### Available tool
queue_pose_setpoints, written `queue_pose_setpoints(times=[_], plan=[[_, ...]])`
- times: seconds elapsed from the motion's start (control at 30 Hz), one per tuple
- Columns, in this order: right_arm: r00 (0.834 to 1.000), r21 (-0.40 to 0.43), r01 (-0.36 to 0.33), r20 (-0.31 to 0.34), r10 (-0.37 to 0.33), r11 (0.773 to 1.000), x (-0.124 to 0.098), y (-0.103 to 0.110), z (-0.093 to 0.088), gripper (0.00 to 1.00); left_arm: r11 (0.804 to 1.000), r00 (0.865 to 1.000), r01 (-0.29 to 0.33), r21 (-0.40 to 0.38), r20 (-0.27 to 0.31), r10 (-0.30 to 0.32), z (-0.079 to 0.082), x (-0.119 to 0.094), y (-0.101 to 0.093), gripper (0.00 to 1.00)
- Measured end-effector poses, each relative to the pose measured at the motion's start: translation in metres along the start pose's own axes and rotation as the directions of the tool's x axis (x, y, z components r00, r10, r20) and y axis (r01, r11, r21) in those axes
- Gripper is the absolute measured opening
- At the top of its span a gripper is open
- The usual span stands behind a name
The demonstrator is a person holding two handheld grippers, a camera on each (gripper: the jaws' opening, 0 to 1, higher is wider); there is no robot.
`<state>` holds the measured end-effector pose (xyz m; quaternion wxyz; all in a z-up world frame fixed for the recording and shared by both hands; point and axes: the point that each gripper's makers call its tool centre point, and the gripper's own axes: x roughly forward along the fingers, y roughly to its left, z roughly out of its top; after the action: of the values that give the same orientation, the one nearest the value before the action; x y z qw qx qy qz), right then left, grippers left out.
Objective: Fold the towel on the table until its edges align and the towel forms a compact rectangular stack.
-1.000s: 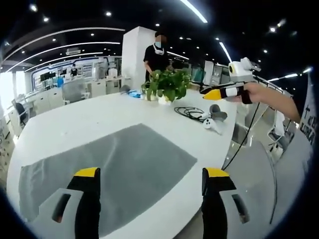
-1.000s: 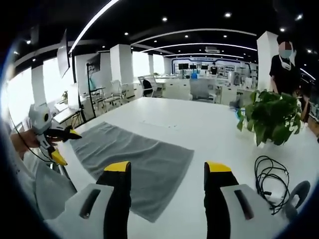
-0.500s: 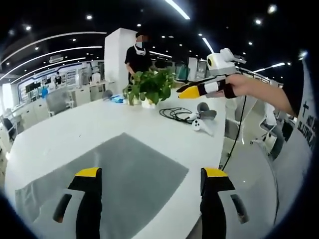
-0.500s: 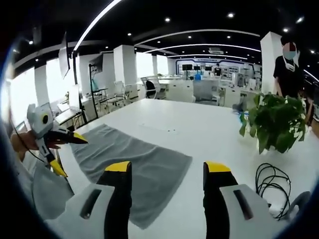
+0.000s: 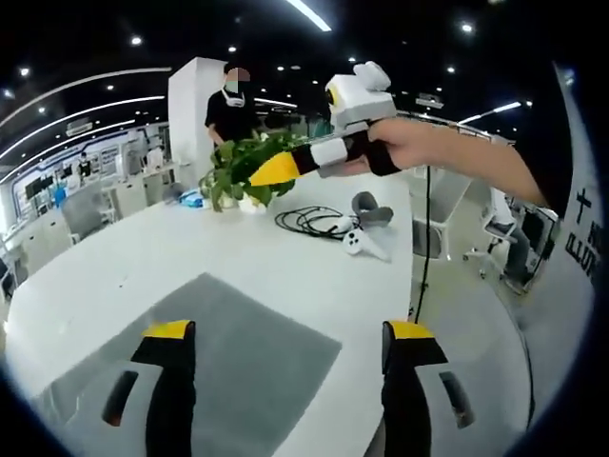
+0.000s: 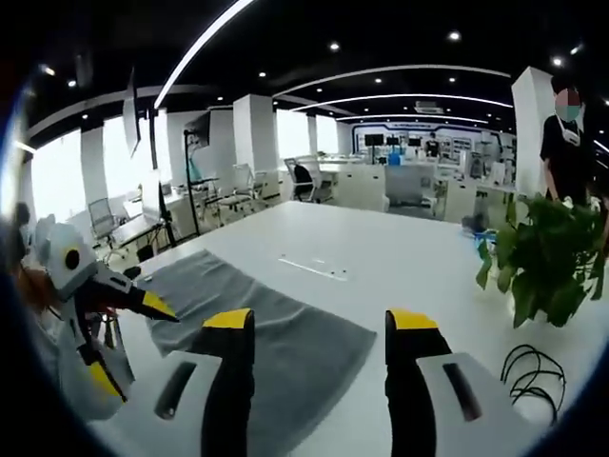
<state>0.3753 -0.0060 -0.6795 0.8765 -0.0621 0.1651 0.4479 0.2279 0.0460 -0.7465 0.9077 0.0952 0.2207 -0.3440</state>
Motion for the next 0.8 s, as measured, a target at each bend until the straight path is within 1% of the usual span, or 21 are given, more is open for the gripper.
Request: queue_pose_setpoints(times=[0.07,0.17,0.23,0.3,0.37,0.47,0.57,0.63,0.67,0.73,0.77,0.8], plan=[[1.000,-0.001,-0.005,0.001,0.005,1.000,0.006,-0.001,0.002,0.53,1.000,1.000,0.026,0.007,-0.017,-0.026,-0.006,0.008,-0.003,0.82],[1.000,0.014,-0.013,-0.003,0.013,1.000,0.014,-0.004,-0.001,0.51,0.998,0.998,0.056,0.025,-0.038,-0.055,-0.013,0.019,-0.006,0.81],[1.000,0.019,-0.014,-0.013,0.015,1.000,0.020,-0.007,-0.005,0.51,0.997,0.997,0.073,0.039,-0.043,-0.071,-0.016,0.027,-0.007,0.80],[0.999,0.018,-0.013,-0.032,0.014,1.000,0.025,-0.011,-0.012,0.51,0.994,0.993,0.101,0.049,-0.062,-0.098,-0.021,0.034,-0.011,0.77],[0.999,0.044,-0.014,-0.040,0.016,0.999,0.030,-0.016,-0.017,0.49,0.992,0.991,0.115,0.058,-0.082,-0.110,-0.026,0.041,-0.015,0.75],[0.998,0.072,-0.011,-0.054,0.015,0.997,0.039,-0.024,-0.024,0.48,0.989,0.989,0.121,0.084,-0.090,-0.114,-0.031,0.052,-0.018,0.73],[0.996,0.063,-0.008,-0.086,0.013,0.998,0.048,-0.030,-0.033,0.47,0.986,0.986,0.138,0.096,-0.103,-0.128,-0.038,0.065,-0.025,0.67],[0.995,0.064,-0.009,-0.096,0.015,0.998,0.053,-0.033,-0.037,0.46,0.984,0.985,0.147,0.103,-0.110,-0.135,-0.040,0.069,-0.028,0.64],[0.995,0.069,-0.011,-0.102,0.018,0.998,0.058,-0.035,-0.040,0.46,0.982,0.982,0.153,0.107,-0.124,-0.139,-0.044,0.074,-0.030,0.61],[0.993,0.075,-0.007,-0.114,0.016,0.997,0.064,-0.038,-0.045,0.45,0.978,0.980,0.162,0.128,-0.133,-0.145,-0.046,0.081,-0.035,0.55],[0.993,0.075,-0.007,-0.116,0.015,0.997,0.065,-0.039,-0.046,0.44,0.976,0.979,0.170,0.139,-0.140,-0.151,-0.048,0.085,-0.038,0.53],[0.992,0.080,-0.002,-0.129,0.013,0.997,0.070,-0.042,-0.052,0.44,0.974,0.978,0.174,0.146,-0.143,-0.153,-0.049,0.088,-0.040,0.52]])
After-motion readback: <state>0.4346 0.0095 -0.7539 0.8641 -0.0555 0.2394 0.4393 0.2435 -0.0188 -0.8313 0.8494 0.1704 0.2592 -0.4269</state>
